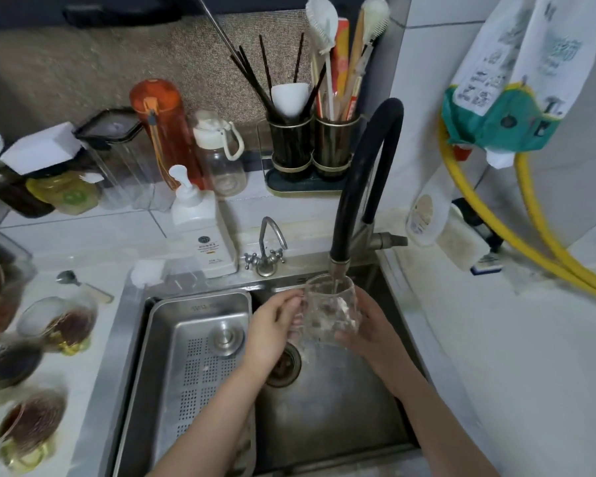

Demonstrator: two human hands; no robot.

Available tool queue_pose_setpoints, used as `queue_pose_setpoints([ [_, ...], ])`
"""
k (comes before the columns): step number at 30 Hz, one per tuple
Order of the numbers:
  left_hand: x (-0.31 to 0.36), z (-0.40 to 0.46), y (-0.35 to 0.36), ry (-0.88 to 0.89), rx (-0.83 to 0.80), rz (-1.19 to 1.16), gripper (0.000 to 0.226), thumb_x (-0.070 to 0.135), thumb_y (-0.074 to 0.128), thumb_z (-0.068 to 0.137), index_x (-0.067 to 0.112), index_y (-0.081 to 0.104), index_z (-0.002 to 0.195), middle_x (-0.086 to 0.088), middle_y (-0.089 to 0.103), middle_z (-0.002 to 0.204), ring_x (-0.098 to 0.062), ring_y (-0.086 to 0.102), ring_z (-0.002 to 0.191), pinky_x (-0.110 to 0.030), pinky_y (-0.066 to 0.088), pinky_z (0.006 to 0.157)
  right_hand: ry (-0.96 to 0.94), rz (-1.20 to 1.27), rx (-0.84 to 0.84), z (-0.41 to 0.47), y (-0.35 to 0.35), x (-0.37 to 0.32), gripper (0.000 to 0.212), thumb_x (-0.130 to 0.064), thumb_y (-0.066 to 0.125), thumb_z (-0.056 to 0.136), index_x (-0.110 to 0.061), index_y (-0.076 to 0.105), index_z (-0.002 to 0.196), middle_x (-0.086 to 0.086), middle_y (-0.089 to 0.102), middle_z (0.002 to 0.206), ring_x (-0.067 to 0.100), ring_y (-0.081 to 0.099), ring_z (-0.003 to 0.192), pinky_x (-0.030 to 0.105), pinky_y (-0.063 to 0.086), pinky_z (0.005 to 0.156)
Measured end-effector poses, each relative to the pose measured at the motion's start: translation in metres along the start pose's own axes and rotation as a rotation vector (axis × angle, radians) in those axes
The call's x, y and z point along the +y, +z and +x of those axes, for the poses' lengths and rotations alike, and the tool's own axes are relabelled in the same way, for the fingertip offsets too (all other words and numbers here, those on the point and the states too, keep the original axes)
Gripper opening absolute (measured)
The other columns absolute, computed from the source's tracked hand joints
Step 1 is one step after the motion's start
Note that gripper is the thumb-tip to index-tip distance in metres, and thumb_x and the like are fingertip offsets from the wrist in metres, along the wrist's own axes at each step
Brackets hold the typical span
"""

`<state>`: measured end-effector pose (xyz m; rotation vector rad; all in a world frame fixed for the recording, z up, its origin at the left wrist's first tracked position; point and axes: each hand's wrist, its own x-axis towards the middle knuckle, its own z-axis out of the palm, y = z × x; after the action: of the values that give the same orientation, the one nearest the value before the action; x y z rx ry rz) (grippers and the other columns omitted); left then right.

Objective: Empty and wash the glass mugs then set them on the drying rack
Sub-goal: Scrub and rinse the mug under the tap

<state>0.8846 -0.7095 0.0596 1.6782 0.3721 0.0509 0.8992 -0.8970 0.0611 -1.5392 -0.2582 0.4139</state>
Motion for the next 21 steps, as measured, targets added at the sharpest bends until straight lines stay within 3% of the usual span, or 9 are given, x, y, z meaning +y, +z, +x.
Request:
queue_pose_setpoints([
  [3,-0.001,-0.004,-0.007,-0.115,-0.024,-0.151,0.013,0.011,0.053,0.094,0.016,0.064,0.098,-0.007,0.065,0.087,-0.016,0.062,0.074,-0.021,0.055,0.061,0.056,0.004,-0.040,0.007,0.000,0.005,0.073,0.002,0.072,0.079,-0.024,0.040,0.139,0.003,0.055,0.132,0.019,0.056,0.121,0.031,0.053,0.093],
  [5,-0.007,-0.011,-0.010,-0.173,-0.079,-0.143,0.010,0.011,0.054,0.094,0.016,0.063,0.095,-0.008,0.064,0.086,-0.012,0.062,0.073,-0.020,0.055,0.065,0.081,-0.028,-0.051,0.002,0.000,0.012,0.072,-0.002,0.075,0.077,-0.029,0.043,0.136,-0.002,0.056,0.130,0.015,0.057,0.120,0.026,0.053,0.090],
  [9,-0.010,-0.022,-0.029,-0.167,-0.111,-0.146,0.009,0.006,0.055,0.092,0.011,0.062,0.094,-0.007,0.066,0.083,-0.012,0.064,0.074,-0.020,0.057,0.064,0.060,-0.058,-0.042,-0.007,0.017,0.025,0.070,-0.009,0.078,0.070,-0.031,0.050,0.130,-0.002,0.059,0.124,0.019,0.059,0.116,0.039,0.054,0.090],
  [13,-0.001,-0.005,-0.030,-0.097,-0.036,-0.125,0.014,0.008,0.055,0.092,0.018,0.065,0.092,-0.009,0.066,0.085,-0.012,0.063,0.072,-0.021,0.056,0.063,0.049,0.003,-0.013,0.006,0.021,0.011,0.066,0.005,0.072,0.076,-0.032,0.050,0.126,-0.008,0.061,0.120,0.005,0.060,0.112,0.021,0.054,0.082],
  [17,-0.001,-0.001,-0.014,-0.104,-0.067,-0.064,0.014,0.012,0.054,0.094,0.017,0.066,0.101,-0.009,0.069,0.088,-0.013,0.064,0.067,-0.021,0.056,0.056,0.044,-0.009,-0.020,0.000,0.006,0.009,0.059,-0.005,0.072,0.081,-0.027,0.049,0.131,-0.003,0.062,0.125,0.013,0.060,0.116,0.028,0.052,0.092],
  [21,-0.006,-0.006,-0.014,-0.208,-0.055,-0.063,0.019,0.017,0.052,0.096,0.014,0.064,0.110,-0.005,0.069,0.082,-0.005,0.065,0.053,-0.022,0.056,0.051,0.127,-0.119,0.019,-0.006,0.009,0.009,0.038,-0.025,0.065,0.085,-0.036,0.055,0.120,-0.015,0.066,0.111,0.001,0.063,0.104,0.020,0.053,0.086],
])
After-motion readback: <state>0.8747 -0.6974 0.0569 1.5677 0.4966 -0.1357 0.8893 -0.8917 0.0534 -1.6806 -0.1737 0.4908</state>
